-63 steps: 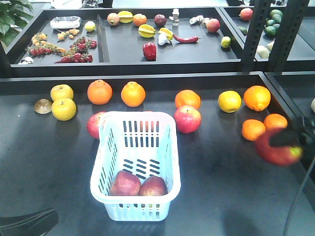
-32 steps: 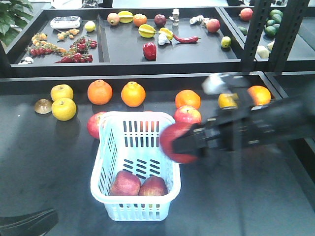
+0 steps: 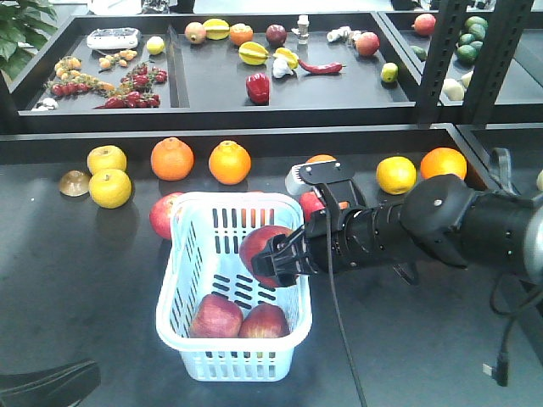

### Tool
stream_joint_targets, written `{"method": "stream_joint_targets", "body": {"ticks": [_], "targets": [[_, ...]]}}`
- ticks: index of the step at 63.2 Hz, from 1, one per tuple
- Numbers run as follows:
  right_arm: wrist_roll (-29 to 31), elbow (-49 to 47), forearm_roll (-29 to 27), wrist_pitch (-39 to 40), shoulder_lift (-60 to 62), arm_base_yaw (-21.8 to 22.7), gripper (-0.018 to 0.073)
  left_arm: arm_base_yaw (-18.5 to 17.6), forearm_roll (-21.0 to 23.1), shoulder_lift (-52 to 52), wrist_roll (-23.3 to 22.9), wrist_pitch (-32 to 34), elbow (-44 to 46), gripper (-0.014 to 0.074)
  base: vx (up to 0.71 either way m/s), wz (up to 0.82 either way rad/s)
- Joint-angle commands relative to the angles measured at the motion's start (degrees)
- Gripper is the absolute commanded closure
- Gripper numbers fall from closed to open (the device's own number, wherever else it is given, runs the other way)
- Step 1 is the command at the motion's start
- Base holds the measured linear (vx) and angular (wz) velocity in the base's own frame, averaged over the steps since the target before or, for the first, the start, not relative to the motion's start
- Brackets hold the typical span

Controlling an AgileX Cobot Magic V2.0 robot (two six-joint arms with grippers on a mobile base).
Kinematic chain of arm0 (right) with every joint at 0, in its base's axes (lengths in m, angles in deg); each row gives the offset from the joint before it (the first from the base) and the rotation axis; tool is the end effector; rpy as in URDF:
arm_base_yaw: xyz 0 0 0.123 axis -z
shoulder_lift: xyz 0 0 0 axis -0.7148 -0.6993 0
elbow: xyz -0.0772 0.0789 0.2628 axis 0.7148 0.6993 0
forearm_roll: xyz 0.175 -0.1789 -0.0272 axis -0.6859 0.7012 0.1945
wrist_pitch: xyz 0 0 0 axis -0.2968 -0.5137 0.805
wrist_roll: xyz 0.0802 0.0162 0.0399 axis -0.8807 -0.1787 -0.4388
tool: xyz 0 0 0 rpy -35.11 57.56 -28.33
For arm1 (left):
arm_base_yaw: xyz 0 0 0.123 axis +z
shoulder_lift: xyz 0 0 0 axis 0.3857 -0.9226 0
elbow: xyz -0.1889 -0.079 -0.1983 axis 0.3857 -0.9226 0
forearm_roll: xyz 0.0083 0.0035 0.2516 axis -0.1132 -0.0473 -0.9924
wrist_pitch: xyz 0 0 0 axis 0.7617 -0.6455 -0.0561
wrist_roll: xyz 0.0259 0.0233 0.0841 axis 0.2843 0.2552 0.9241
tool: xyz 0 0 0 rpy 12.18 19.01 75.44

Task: Pick three apples into basket with both arms
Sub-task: 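Lift the apple and move it with the right gripper over the basket, then open the right gripper to release the apple into the basket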

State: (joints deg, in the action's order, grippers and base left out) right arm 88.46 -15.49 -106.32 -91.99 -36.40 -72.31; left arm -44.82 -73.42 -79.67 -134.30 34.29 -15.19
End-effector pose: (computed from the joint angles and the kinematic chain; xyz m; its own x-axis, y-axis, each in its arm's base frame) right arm 0.2974 0.1832 0.2209 -0.7054 -0.2914 -0.6462 -0.5785 0.7635 0.2872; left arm 0.0836 -0.0643 0.2356 -0.3531 -0.0361 -0.9349 0.5814 0.7744 -0.2495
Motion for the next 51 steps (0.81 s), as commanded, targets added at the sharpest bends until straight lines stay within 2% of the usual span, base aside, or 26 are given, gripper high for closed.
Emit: {"method": "stream_joint_targets", "body": {"ticks": [1,12,24,32,40,51], "targets": [[0.78,-2.46,-1.79,1.85,2.17,-0.01,-0.0025,-0.23,-1.05,-0.13,-0.73,-0.76,1.51,0.0602,0.0,0.0],[1.02,-3.5,-1.62,0.6,2.16,-0.01,-0.0045,-0.23,-1.05,-0.13,-0.73,-0.76,1.51,0.0602,0.0,0.0],[1.16,-3.98,-1.87,0.55,2.16,-0.01,-0.0013,-0.23,-1.05,-0.13,-0.73,-0.76,1.51,0.0602,0.0,0.0],[1.16,-3.98,-2.16,-1.69,2.35,-0.01,0.0039,-0.23,-1.05,-0.13,-0.73,-0.76,1.51,0.0602,0.0,0.0],[1.2,-3.98,-1.32,-7.86,3.46,-0.01,0.0193,-0.23,-1.05,-0.13,-0.73,-0.76,1.51,0.0602,0.0,0.0],[2.11,-3.98,3.5,-18.46,7.1,-0.01,0.0547,-0.23,-1.05,-0.13,-0.73,-0.76,1.51,0.0602,0.0,0.0]]}}
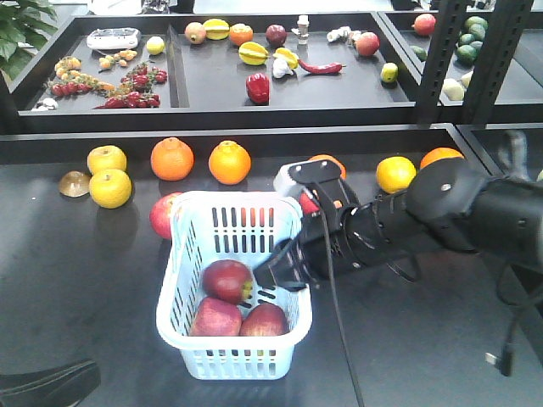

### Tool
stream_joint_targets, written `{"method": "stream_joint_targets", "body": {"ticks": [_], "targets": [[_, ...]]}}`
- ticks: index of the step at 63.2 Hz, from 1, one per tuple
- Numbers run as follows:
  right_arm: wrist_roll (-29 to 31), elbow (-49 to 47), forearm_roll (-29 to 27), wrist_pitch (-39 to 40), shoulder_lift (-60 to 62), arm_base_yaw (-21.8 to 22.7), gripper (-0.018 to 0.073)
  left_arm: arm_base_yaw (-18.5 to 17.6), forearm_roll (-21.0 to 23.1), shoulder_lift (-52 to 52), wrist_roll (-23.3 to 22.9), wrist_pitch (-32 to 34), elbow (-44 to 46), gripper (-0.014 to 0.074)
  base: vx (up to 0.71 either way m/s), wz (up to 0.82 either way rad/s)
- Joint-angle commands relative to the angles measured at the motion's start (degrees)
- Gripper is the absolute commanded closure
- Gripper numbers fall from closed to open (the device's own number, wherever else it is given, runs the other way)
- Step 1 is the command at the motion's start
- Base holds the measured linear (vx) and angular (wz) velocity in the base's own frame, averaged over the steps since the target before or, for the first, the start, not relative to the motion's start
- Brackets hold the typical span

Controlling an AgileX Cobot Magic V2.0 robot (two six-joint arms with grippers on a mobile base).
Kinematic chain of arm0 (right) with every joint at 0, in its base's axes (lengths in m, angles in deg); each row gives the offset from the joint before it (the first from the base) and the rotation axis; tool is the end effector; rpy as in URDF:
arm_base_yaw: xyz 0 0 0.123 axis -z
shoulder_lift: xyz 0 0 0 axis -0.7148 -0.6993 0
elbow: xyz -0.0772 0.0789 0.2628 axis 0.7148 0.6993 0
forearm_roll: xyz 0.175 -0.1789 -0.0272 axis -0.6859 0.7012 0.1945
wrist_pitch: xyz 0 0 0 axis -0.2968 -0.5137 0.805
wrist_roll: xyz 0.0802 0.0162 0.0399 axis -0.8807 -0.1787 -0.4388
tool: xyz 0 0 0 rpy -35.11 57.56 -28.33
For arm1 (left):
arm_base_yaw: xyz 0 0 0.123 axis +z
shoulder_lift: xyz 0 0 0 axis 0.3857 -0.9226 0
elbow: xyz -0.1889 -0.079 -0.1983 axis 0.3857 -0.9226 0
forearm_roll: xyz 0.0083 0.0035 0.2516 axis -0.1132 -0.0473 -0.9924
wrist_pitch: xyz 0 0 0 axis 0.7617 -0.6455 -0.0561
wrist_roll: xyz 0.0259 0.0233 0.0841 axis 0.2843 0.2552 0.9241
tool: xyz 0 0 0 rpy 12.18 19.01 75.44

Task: Pick three apples into basket with both arms
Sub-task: 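Open the right gripper to release the apple into the basket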

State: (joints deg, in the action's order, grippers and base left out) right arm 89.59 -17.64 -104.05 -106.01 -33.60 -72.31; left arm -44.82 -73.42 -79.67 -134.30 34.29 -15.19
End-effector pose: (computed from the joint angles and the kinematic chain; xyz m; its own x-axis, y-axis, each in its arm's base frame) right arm 0.2772 0.1879 0.2421 -0.6836 -0.4197 -0.5971 -0.6916 0.6338 0.3464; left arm 0.0836 -0.0643 0.2356 -0.3531 -0.0361 -0.9349 0.5814 0.7744 -0.2495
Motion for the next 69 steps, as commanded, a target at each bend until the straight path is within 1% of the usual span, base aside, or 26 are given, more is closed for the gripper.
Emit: {"method": "stream_joint_targets", "body": {"ticks": [1,8,13,20,23,26,31,39,42,47,53,57,69], "targets": [[0.98,-1.83,1.78,-5.63,4.74,-0.01,0.0575,-0.23,-1.05,-0.13,-0.73,-0.76,1.51,0.0602,0.0,0.0],[-0.09,-1.61,5.96,-10.85,8.94,-0.01,0.0567,-0.23,-1.05,-0.13,-0.73,-0.76,1.51,0.0602,0.0,0.0],[-3.18,-0.96,9.84,-13.21,12.75,-0.01,0.0565,-0.23,-1.05,-0.13,-0.73,-0.76,1.51,0.0602,0.0,0.0],[-8.14,2.08,16.55,-14.19,19.25,-0.01,0.0564,-0.23,-1.05,-0.13,-0.73,-0.76,1.51,0.0602,0.0,0.0],[-10.5,4.21,18.35,-13.97,23.05,-0.01,0.0564,-0.23,-1.05,-0.13,-0.73,-0.76,1.51,0.0602,0.0,0.0],[-11.63,6.88,19.25,-13.7,26.59,-0.01,0.0564,-0.23,-1.05,-0.13,-0.73,-0.76,1.51,0.0602,0.0,0.0],[-12.02,12.49,20.08,-11.61,32.65,-0.01,0.0564,-0.23,-1.05,-0.13,-0.73,-0.76,1.51,0.0602,0.0,0.0],[-14.7,22.36,21.64,-2.76,42.94,-0.01,0.0564,-0.23,-1.05,-0.13,-0.73,-0.76,1.51,0.0602,0.0,0.0],[-16.37,26.11,22.8,0.45,46.23,-0.01,0.0564,-0.23,-1.05,-0.13,-0.73,-0.76,1.51,0.0602,0.0,0.0],[-21.07,32.05,25.07,4.31,51.23,-0.01,0.0564,-0.23,-1.05,-0.13,-0.73,-0.76,1.51,0.0602,0.0,0.0],[-25.43,36.1,27.4,5.4,55.57,-0.01,0.0564,-0.23,-1.05,-0.13,-0.72,-0.63,1.51,0.0602,0.0,0.0],[-27.52,37.72,27.86,4.85,57.59,-0.01,0.0564,-0.23,-1.05,-0.13,-0.72,-0.63,1.51,0.0602,0.0,0.0],[-27.59,39.35,27.81,4.23,60.22,-0.01,0.0564,-0.23,-1.05,-0.13,-0.72,-0.63,1.51,0.0602,0.0,0.0]]}}
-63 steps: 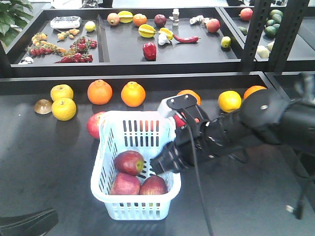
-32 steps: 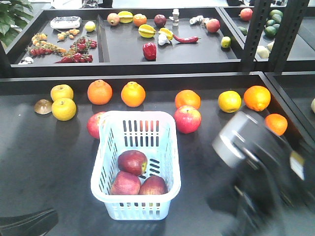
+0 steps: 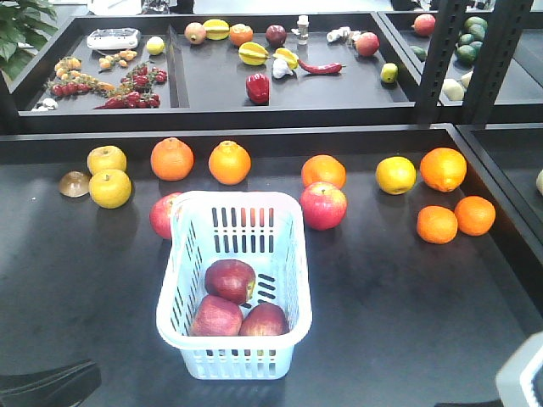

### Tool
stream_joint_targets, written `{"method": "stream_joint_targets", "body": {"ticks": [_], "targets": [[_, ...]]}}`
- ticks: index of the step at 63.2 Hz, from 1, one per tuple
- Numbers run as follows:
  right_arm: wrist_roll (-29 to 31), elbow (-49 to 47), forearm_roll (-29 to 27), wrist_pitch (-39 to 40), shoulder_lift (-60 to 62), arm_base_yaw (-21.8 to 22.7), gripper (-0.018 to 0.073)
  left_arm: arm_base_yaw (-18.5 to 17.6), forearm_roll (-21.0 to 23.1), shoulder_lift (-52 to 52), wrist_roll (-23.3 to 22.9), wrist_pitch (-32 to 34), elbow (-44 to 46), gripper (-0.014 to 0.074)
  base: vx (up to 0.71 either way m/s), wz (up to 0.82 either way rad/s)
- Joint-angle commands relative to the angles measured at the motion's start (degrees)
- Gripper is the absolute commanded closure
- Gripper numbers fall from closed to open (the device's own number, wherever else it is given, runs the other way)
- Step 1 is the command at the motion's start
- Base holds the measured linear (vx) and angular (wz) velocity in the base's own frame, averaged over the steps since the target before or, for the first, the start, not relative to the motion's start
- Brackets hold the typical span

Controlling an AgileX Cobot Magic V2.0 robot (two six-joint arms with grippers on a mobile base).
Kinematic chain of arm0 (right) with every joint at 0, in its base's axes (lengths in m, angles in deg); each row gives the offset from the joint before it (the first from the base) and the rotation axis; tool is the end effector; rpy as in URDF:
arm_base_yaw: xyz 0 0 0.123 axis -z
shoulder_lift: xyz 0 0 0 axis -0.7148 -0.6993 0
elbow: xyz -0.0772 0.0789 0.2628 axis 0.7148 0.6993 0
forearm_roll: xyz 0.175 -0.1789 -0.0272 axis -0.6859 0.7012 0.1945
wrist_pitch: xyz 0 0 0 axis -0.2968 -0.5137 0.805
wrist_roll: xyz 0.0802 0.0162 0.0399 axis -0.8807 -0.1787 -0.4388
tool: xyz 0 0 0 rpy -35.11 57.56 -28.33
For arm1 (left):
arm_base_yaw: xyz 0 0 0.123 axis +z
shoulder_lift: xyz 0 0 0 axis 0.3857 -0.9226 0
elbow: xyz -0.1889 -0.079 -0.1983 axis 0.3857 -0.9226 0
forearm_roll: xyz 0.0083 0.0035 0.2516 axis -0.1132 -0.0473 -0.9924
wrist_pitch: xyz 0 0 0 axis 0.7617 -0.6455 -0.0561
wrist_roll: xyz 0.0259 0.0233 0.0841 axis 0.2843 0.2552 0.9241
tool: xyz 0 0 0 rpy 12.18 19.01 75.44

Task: Pick three apples into basket with both arms

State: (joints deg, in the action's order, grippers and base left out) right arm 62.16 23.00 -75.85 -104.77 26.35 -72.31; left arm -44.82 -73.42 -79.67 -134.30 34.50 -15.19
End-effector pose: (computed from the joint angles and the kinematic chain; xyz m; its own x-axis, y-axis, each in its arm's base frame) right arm 0.0802 0.0625 0.2352 -0.5994 -0.3400 -0.7247 -0.5997 0.7904 0.1251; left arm 0.0833 -0.0645 0.2356 -0.3541 -0.0352 -0.9346 0.5839 0.7723 -0.2503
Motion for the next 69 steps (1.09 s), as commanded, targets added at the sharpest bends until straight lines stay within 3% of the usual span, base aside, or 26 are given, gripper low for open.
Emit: {"method": "stream_joint_targets", "body": {"ticks": [1,50,60,69], "targets": [[-0.16,-1.3,-0.4,2.91,0.22,-0.01,0.0564,-0.23,-1.05,-0.13,-0.72,-0.84,1.51,0.0602,0.0,0.0],[-0.09,-1.3,-0.4,2.38,0.22,-0.01,0.0564,-0.23,-0.22,-0.13,-0.72,-0.69,1.51,0.0602,0.0,0.0],[-0.09,-1.3,-0.4,2.38,0.22,-0.01,0.0564,-0.23,13.48,-0.06,-4.62,-0.45,1.51,0.0602,0.0,0.0],[0.04,-1.3,-0.4,2.38,0.22,-0.01,0.0564,-0.23,27.18,-0.06,-3.77,-4.15,-0.27,0.0602,0.0,0.0]]}}
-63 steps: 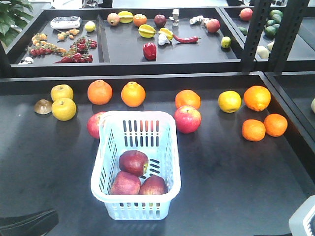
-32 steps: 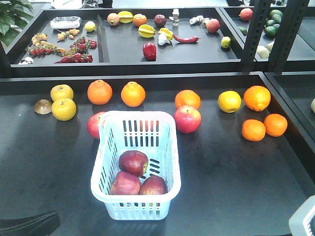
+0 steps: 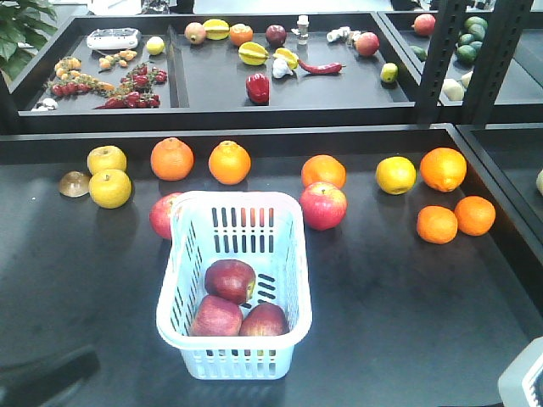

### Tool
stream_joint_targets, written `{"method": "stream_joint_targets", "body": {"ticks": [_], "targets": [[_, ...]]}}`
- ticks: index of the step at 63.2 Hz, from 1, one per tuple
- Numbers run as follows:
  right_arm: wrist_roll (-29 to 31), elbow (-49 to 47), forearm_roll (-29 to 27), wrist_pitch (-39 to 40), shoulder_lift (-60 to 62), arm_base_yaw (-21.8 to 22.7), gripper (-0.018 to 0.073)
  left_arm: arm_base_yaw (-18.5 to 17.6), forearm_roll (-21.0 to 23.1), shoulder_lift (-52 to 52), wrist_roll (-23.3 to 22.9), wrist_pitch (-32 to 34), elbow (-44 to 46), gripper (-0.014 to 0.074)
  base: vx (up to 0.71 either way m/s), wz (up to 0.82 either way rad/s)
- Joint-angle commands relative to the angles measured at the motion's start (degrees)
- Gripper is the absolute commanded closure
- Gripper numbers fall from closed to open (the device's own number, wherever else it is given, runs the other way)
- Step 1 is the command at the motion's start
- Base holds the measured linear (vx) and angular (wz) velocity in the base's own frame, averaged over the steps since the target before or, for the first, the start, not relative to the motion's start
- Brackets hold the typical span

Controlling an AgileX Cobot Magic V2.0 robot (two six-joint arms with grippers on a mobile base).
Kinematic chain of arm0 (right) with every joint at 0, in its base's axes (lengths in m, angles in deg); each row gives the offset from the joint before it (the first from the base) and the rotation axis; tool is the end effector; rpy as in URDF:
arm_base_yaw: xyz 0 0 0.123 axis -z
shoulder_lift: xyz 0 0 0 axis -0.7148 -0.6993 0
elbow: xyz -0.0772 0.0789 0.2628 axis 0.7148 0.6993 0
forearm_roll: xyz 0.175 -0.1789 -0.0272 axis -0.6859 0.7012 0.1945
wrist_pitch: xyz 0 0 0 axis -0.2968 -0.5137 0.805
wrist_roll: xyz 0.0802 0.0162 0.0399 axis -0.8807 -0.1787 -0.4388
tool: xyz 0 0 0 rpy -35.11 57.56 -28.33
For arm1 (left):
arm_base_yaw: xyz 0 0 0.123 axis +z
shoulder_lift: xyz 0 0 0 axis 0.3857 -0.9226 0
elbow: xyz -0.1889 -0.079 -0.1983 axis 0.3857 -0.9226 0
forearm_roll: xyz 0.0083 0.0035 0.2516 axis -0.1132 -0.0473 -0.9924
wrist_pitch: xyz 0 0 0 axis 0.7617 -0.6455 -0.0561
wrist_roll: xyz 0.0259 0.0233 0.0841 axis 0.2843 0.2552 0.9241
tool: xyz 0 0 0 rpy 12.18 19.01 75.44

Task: Pick three apples into basket with both arms

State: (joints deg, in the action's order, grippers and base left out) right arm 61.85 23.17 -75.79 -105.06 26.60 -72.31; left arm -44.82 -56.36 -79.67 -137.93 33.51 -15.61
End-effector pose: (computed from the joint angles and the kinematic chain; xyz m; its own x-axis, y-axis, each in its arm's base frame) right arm 0.0793 0.0621 0.2344 -0.6038 -0.3385 -0.7217 -0.5976 0.7914 0.1288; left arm 0.0855 -0.0641 0.2412 -0.4726 -0.3480 -0.8097 0.4516 0.6933 -0.5616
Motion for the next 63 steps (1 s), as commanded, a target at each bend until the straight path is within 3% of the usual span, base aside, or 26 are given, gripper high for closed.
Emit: {"method": "stream_joint_targets", "body": {"ticks": [1,6,10,12,20,24,28,32,40,50,63], "targets": [[0.36,-1.47,-0.45,2.68,-0.03,-0.01,0.0564,-0.23,11.59,-0.06,0.68,-3.88,-0.19,0.0602,0.0,0.0],[0.36,-1.47,-0.45,2.68,-0.03,-0.01,0.0564,-0.23,21.27,0.06,6.23,-9.34,-3.08,0.0602,0.0,0.0],[0.36,-1.47,-0.45,2.68,-0.03,-0.01,0.0564,-0.23,33.12,0.06,13.31,-13.7,-5.42,0.0602,0.0,0.0],[0.36,-1.47,-0.45,2.68,-0.03,-0.01,0.0564,-0.23,39.38,0.06,17.77,-16.05,-6.48,0.0602,0.0,0.0],[0.36,-1.47,-0.45,2.68,-0.03,-0.01,0.0564,-0.23,57.17,0.21,37.03,-21.75,-8.86,0.0602,0.0,0.0],[0.36,-1.47,-0.45,2.68,-0.03,-0.01,0.0564,-0.23,61.5,0.21,48.01,-23.23,-9.27,0.0602,0.0,0.0],[0.36,-1.47,-0.45,2.68,-0.03,-0.01,0.0564,-0.23,62.94,0.21,59.29,-23.39,-9.62,0.0602,0.0,0.0],[0.36,-1.47,-0.45,2.68,-0.03,-0.01,0.0564,-0.23,62.94,0.25,67.27,-23.2,-9.67,0.0602,0.0,0.0],[0.36,-1.47,-0.45,2.68,-0.03,-0.01,0.0564,-0.23,63.93,4.19,79.7,-22.45,-10.7,0.0602,0.0,0.0],[0.36,-1.47,-0.45,2.68,-0.03,-0.01,0.0564,-0.23,66.4,13.3,88.99,-23.19,-10.71,0.0602,0.0,0.0],[0.36,-1.47,-0.45,2.68,-0.03,-0.01,0.0564,0.57,66.18,25.55,96.96,-25.81,-10.71,0.0602,0.0,0.0]]}}
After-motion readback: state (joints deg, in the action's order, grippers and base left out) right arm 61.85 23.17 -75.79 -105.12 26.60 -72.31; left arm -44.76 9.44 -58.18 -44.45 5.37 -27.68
